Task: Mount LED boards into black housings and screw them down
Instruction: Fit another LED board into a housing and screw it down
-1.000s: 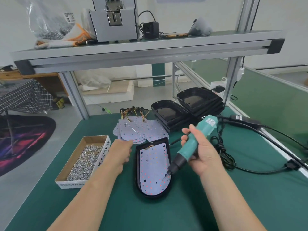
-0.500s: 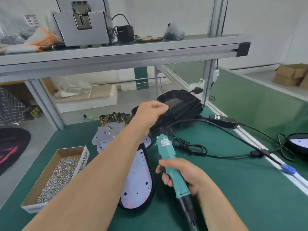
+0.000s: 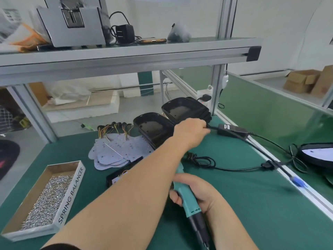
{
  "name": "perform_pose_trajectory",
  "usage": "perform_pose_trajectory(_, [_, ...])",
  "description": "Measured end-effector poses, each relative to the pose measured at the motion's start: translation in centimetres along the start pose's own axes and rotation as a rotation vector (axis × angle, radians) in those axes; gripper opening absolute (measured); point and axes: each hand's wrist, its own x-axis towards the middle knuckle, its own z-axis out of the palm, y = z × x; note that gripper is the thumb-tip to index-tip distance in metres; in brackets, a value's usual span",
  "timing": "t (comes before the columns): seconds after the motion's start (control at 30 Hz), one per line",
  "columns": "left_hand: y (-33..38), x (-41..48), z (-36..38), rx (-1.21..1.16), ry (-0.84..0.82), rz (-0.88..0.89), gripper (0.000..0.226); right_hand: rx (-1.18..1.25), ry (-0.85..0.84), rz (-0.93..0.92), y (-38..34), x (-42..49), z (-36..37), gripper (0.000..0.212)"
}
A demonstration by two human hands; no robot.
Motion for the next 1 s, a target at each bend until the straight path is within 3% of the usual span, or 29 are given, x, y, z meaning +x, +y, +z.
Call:
perform_pose_trajectory(0.2, [-6.2, -3.1, -3.3, -0.372, 0.138, -0.245, 0.057, 0.320, 0.087, -0.086, -0.9, 0.0, -1.2, 0.039])
perform_pose_trajectory(0.27, [-8.0, -4.8, -2.7, -0.600, 0.095, -0.323, 0.048, 0.450, 0.103, -0.179, -1.2, 0.0, -1.6, 0.042])
perform_pose_trajectory(0.37, [-9.8, -7.1, -1.7, -0.996, 0.063, -0.448, 0.036, 0.566, 0.200, -0.314, -1.2, -0.1, -2.3, 0.027])
perform_pose_trajectory(0.5, [-9.4, -8.9, 0.2, -1.304, 0.073, -0.568, 0.036, 0.696, 0.284, -0.469, -1.5, -0.3, -2.8, 0.023])
perform_pose_trajectory(0.7, [-6.0, -9.5, 2.9, -1.842, 0.037, -0.722, 0.045, 0.777, 0.339, -0.523, -1.6, -0.3, -3.0, 0.023])
perform_pose_trajectory(0.87, [-4.3, -9.2, 3.5, -2.056, -0.149, -0.775, 0.051, 0.803, 0.320, -0.565, -1.5, -0.3, -3.3, 0.023])
perform_pose_trajectory(1.0, [-4.3, -9.3, 4.0, -1.907, -0.344, -0.806, 0.052, 0.817, 0.322, -0.606, -1.7, -0.4, -3.6, 0.023])
